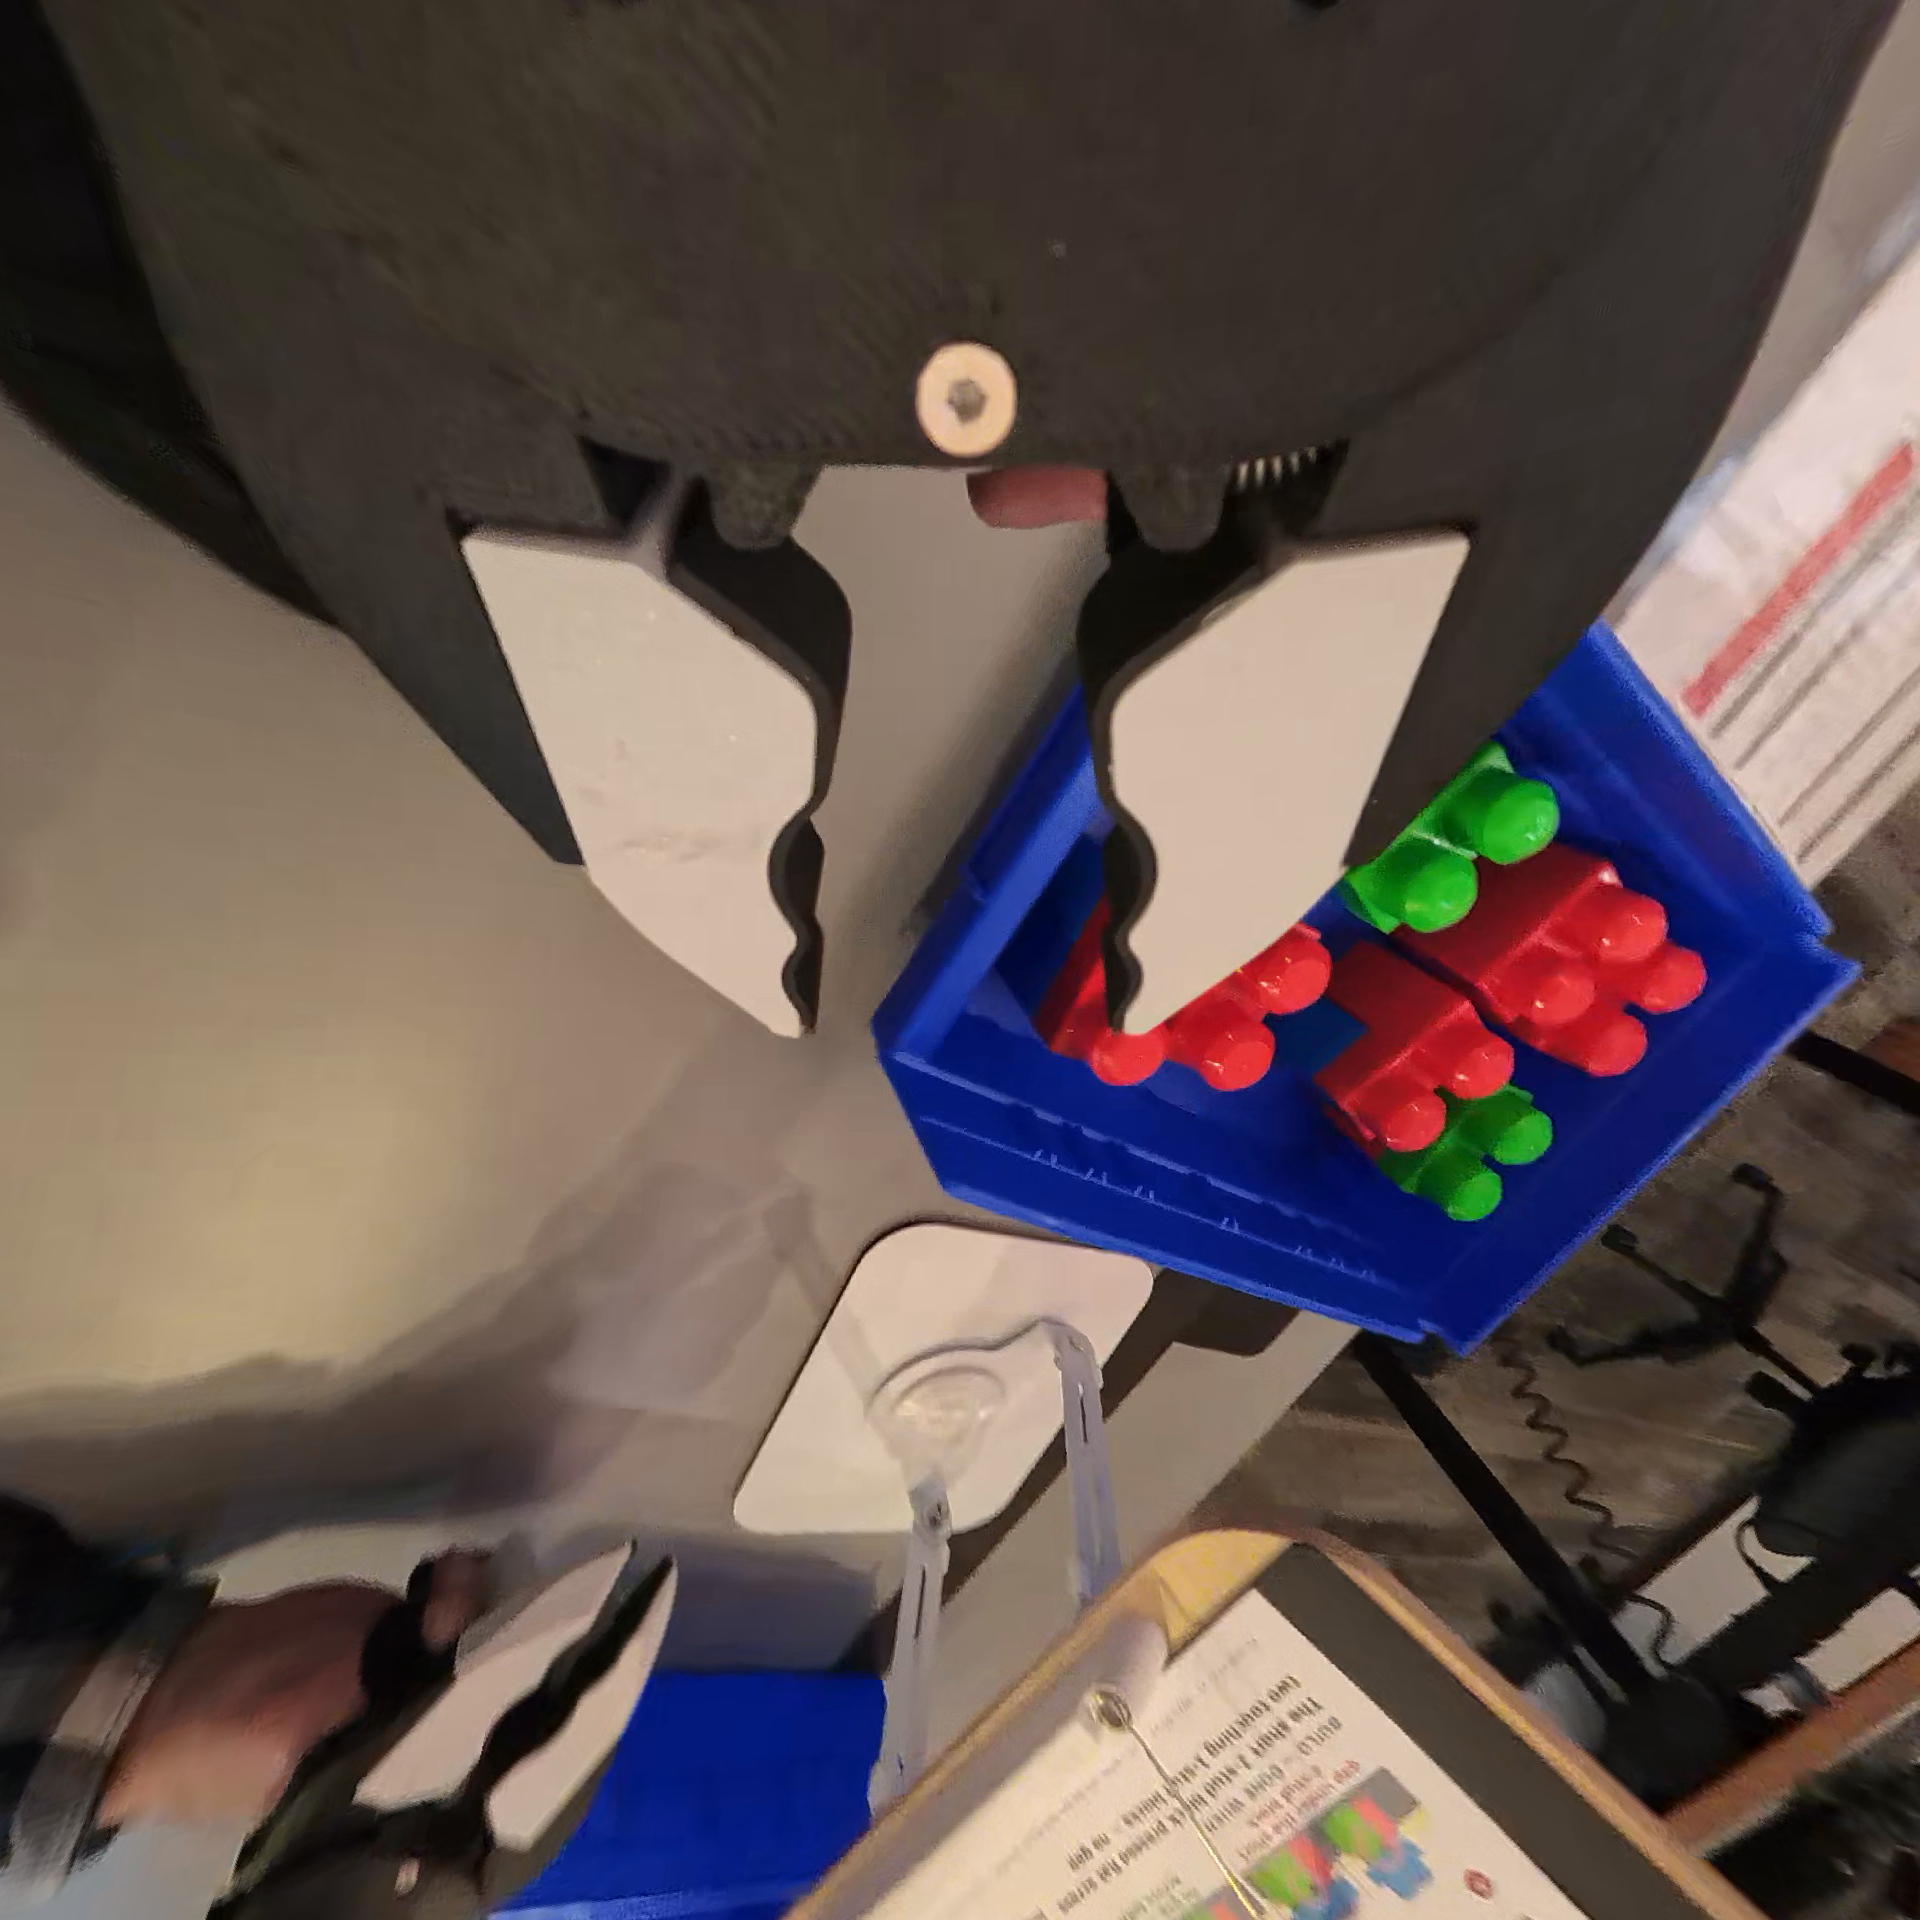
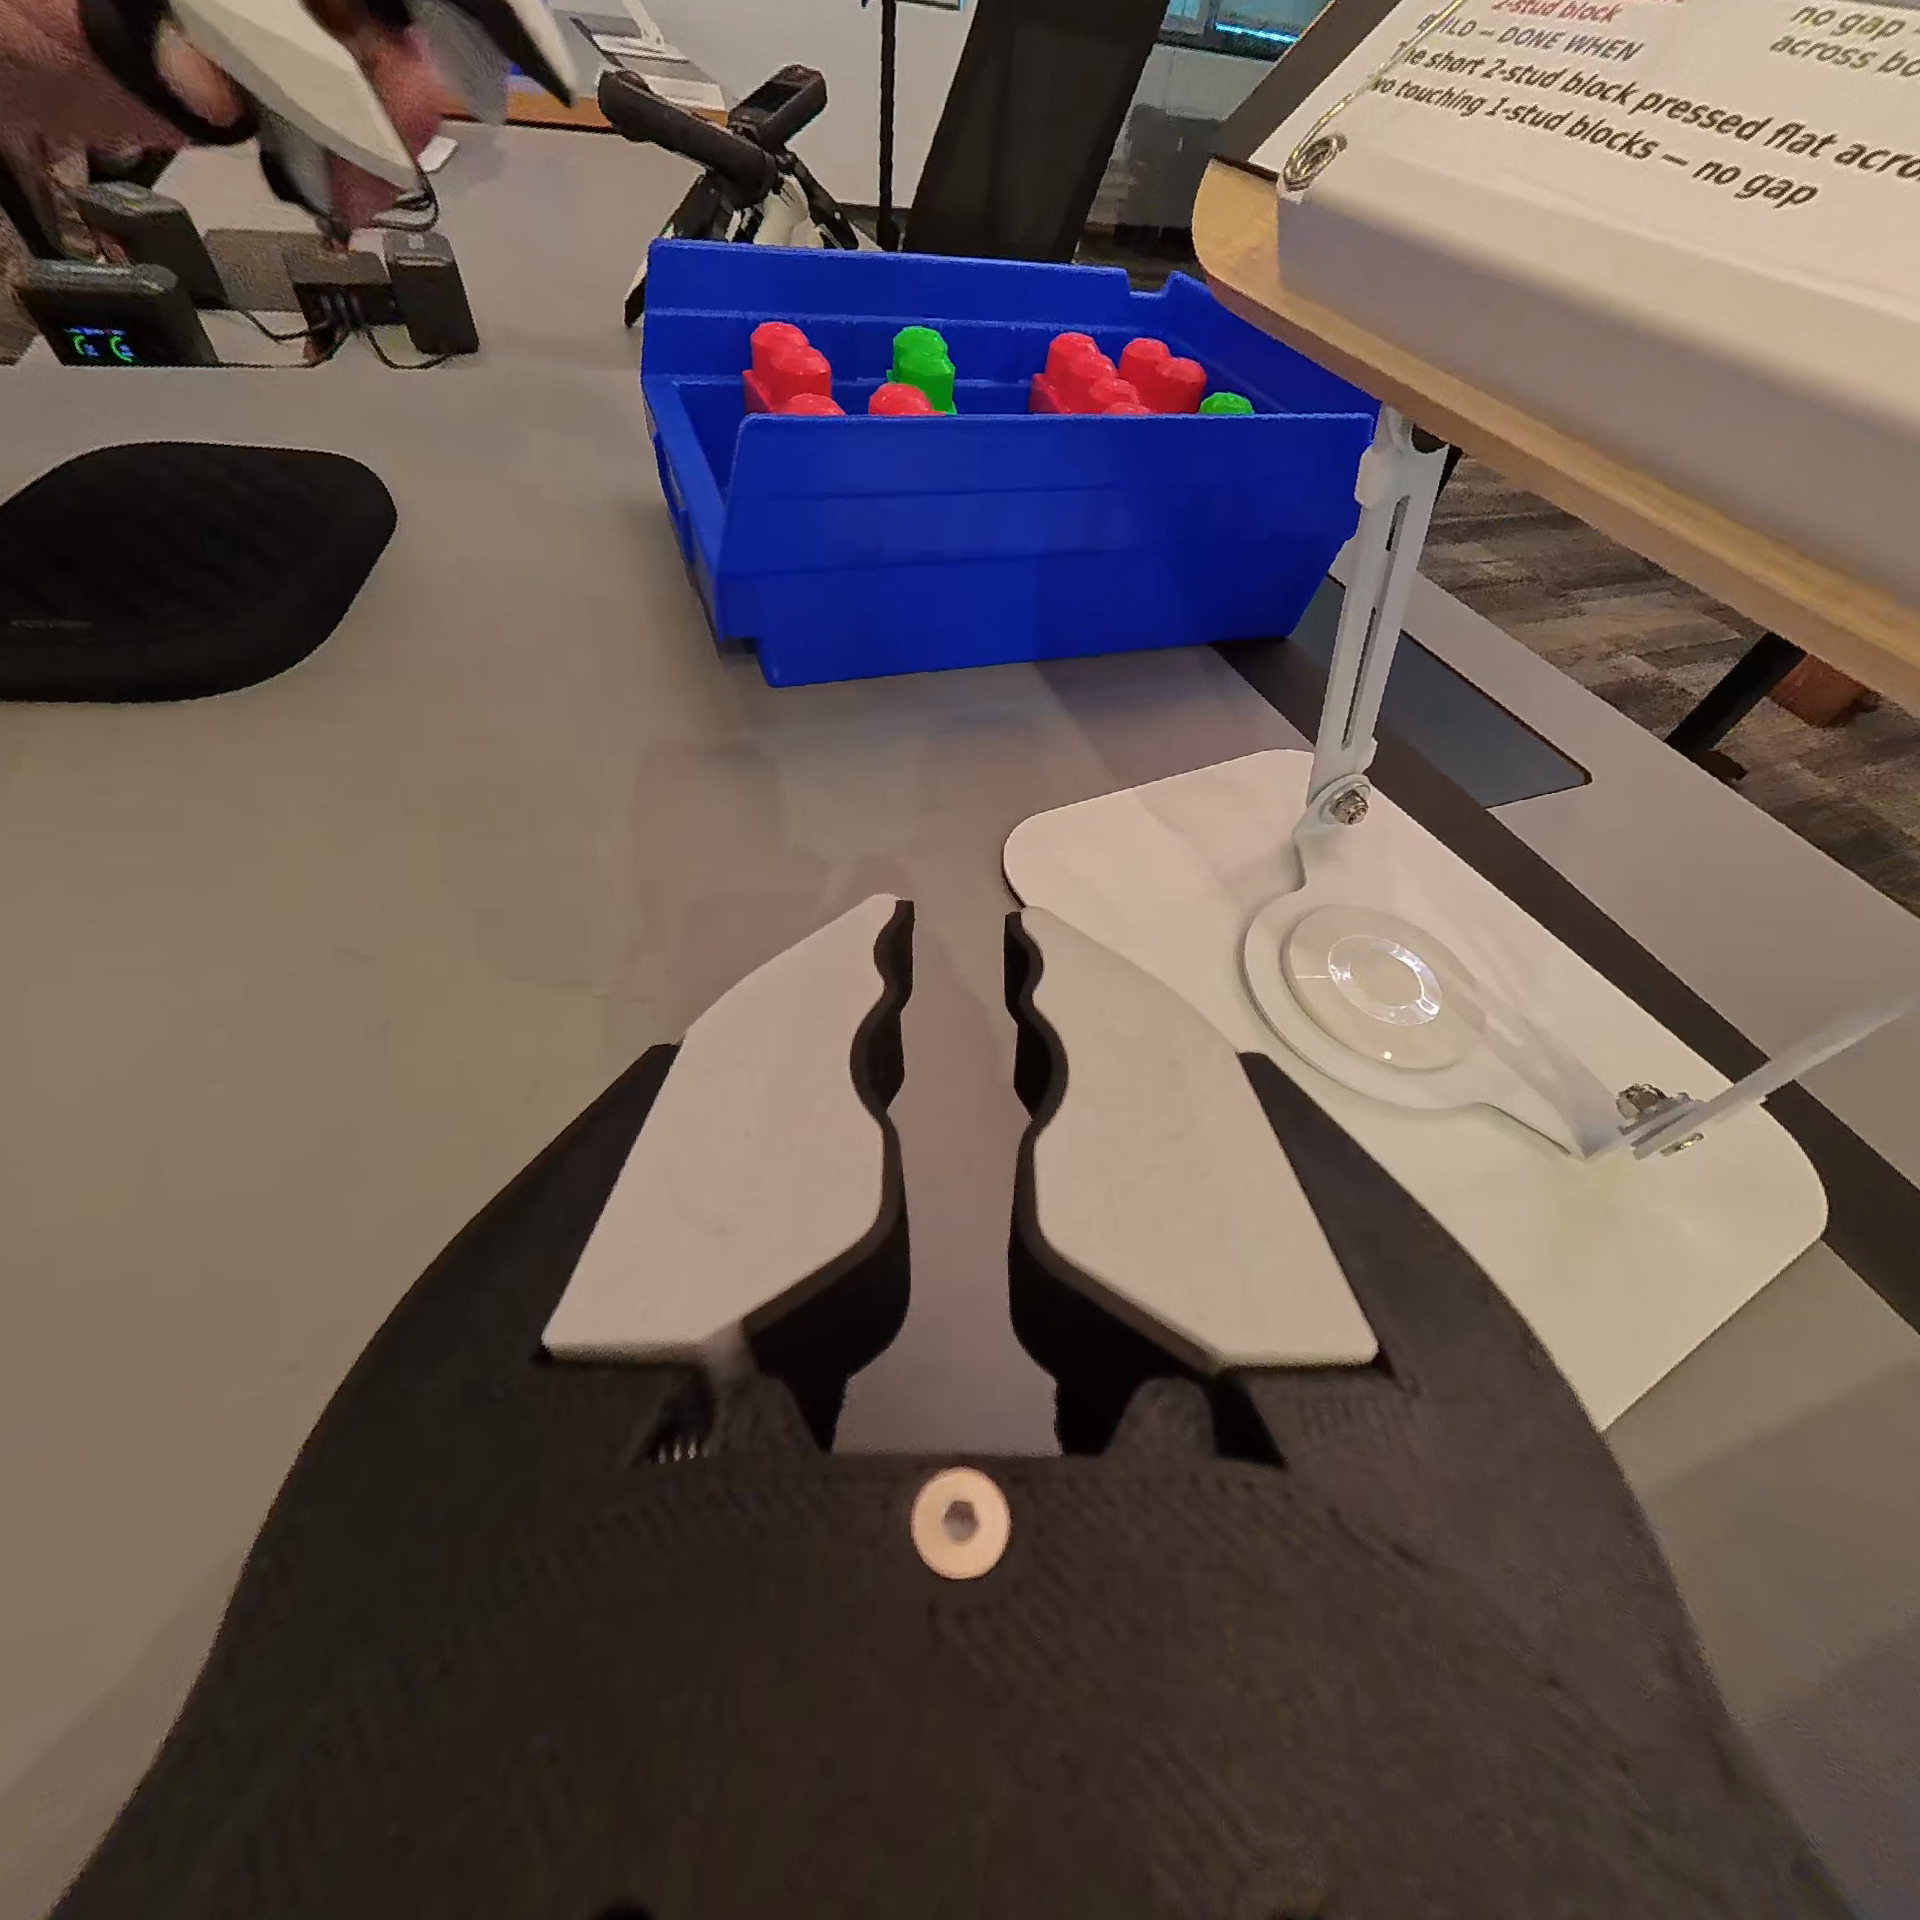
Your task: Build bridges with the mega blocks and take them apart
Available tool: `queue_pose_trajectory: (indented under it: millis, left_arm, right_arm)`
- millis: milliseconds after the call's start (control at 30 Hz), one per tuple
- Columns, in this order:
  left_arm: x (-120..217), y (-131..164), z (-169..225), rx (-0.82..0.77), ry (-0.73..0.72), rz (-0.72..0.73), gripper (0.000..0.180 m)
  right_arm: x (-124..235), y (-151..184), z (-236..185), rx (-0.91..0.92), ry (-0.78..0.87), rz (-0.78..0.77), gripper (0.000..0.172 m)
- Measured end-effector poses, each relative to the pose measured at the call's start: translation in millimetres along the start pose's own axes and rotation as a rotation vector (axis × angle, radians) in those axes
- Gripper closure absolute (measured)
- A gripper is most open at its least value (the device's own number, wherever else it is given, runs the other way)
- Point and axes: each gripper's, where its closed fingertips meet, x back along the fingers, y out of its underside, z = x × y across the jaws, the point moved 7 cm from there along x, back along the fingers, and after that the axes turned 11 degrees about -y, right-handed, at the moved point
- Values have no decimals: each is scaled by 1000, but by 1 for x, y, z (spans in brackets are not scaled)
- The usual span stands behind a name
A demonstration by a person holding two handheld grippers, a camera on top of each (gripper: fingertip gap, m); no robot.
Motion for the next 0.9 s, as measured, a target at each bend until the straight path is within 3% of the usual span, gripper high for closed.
queue_pose_trajectory:
  millis: [267,367,433,533,600,767,833,900]
  left_arm:
    - [-62,8,-34,-111,158,-192,128]
    - [-75,8,-37,-120,216,-196,124]
    - [-76,4,-38,-154,222,-172,130]
    - [-65,-20,-43,-88,215,8,142]
    - [-47,-47,-48,10,202,239,145]
    - [24,-102,-77,228,73,826,180]
    - [40,-111,-85,260,29,918,180]
    - [44,-118,-88,227,-13,887,180]
  right_arm:
    - [1,2,1,-5,-5,-3,155]
    - [0,2,1,-3,-13,-6,155]
    - [1,2,1,5,-9,-5,156]
    - [2,1,1,14,-3,5,157]
    - [3,1,1,15,-2,13,157]
    - [0,5,2,-6,-23,0,157]
    - [0,6,2,-6,-24,-3,157]
    - [0,6,2,-6,-26,-6,157]
